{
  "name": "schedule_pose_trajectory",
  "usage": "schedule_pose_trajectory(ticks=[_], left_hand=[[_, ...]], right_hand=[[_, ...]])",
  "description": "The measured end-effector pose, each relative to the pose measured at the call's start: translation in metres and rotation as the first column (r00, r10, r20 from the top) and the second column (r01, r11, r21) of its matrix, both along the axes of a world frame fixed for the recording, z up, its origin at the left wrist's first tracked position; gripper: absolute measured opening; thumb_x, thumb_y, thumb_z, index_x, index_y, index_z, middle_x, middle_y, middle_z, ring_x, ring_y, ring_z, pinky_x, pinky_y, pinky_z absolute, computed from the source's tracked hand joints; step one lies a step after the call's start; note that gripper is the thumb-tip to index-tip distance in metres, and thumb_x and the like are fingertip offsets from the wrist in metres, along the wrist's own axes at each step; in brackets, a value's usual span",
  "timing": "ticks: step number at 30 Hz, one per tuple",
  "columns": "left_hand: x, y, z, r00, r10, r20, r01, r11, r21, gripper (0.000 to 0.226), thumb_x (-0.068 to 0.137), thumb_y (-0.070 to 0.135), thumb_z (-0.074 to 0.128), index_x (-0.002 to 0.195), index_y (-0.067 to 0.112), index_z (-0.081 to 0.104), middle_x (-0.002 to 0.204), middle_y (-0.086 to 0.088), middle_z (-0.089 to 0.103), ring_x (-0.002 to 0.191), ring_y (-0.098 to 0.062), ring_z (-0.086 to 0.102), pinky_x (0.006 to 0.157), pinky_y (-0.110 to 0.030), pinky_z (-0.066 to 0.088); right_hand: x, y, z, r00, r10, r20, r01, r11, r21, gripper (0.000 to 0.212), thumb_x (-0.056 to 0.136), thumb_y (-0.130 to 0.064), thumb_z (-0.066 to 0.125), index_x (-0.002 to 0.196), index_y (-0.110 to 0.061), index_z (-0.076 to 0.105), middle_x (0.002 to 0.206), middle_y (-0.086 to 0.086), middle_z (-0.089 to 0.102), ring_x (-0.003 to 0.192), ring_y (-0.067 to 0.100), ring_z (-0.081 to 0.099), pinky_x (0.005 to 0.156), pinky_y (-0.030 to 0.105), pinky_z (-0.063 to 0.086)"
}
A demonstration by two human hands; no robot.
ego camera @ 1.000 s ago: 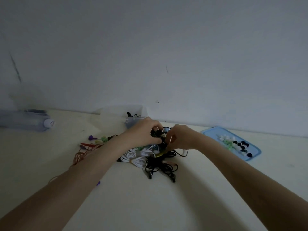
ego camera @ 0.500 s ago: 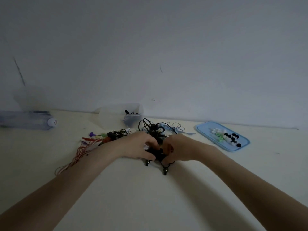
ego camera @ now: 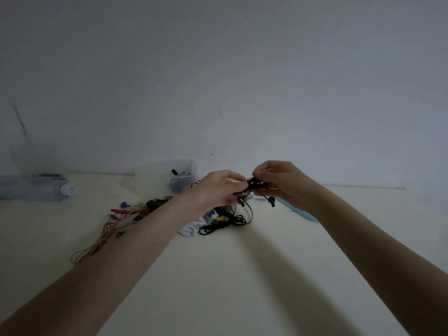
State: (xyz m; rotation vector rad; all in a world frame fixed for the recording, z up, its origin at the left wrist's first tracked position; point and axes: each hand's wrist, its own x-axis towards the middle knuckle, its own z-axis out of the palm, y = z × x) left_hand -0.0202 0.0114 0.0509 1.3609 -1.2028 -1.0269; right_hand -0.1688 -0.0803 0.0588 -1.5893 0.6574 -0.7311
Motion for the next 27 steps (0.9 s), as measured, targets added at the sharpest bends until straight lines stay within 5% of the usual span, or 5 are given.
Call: schedule_pose_trajectory(ticks=[7, 10, 14, 18, 27], left_hand=[[-0.039, -0.046, -0.035, 0.987, 0.085, -0.138, -0.069, 0.991, 0.117, 0.037, 0.084, 0.000, 0.063, 0.117, -0.002, 0.047, 0.086, -0.013, 0.060, 0.062, -0.014, 0.063, 0.057, -0.021, 0.056], [-0.049, -0.068, -0.052, 0.972, 0.222, 0.082, -0.228, 0.970, 0.081, 0.045, 0.080, 0.001, 0.068, 0.118, 0.007, 0.045, 0.106, -0.010, 0.046, 0.087, -0.022, 0.057, 0.078, -0.036, 0.056], [-0.062, -0.083, -0.056, 0.949, 0.253, 0.190, -0.236, 0.966, -0.110, 0.018, 0.081, 0.006, 0.068, 0.092, 0.014, 0.057, 0.097, -0.003, 0.053, 0.070, -0.013, 0.057, 0.067, -0.028, 0.057], [-0.071, -0.095, -0.061, 0.970, 0.195, 0.147, -0.175, 0.975, -0.137, 0.014, 0.082, 0.005, 0.066, 0.071, 0.013, 0.063, 0.073, -0.004, 0.063, 0.054, -0.002, 0.056, 0.050, -0.010, 0.045], [-0.068, -0.110, -0.065, 0.998, 0.067, 0.019, -0.068, 0.994, 0.081, 0.008, 0.080, 0.014, 0.071, 0.081, 0.007, 0.066, 0.072, 0.001, 0.065, 0.054, 0.003, 0.061, 0.078, -0.027, 0.046]], right_hand=[[-0.032, -0.027, -0.040, 0.953, -0.299, 0.046, 0.291, 0.948, 0.131, 0.015, 0.090, 0.005, 0.052, 0.077, 0.000, 0.055, 0.085, 0.021, 0.060, 0.071, 0.024, 0.064, 0.071, 0.031, 0.058], [-0.034, -0.040, -0.067, 0.866, -0.473, -0.160, 0.440, 0.875, -0.203, 0.009, 0.090, 0.001, 0.053, 0.088, -0.002, 0.061, 0.098, 0.020, 0.064, 0.070, 0.018, 0.062, 0.067, 0.027, 0.056], [-0.040, -0.055, -0.082, 0.774, -0.545, -0.323, 0.277, 0.750, -0.601, 0.014, 0.088, -0.010, 0.058, 0.096, -0.008, 0.070, 0.101, 0.006, 0.069, 0.088, 0.013, 0.057, 0.063, 0.011, 0.035], [-0.060, -0.073, -0.073, 0.682, -0.646, -0.343, 0.300, 0.674, -0.675, 0.017, 0.088, -0.021, 0.061, 0.098, -0.015, 0.073, 0.104, 0.003, 0.071, 0.108, 0.029, 0.053, 0.084, 0.029, 0.037], [-0.098, -0.088, -0.053, 0.439, -0.708, -0.554, 0.172, 0.671, -0.721, 0.014, 0.081, -0.008, 0.064, 0.093, -0.001, 0.067, 0.094, 0.015, 0.067, 0.086, 0.029, 0.061, 0.065, 0.030, 0.043]])
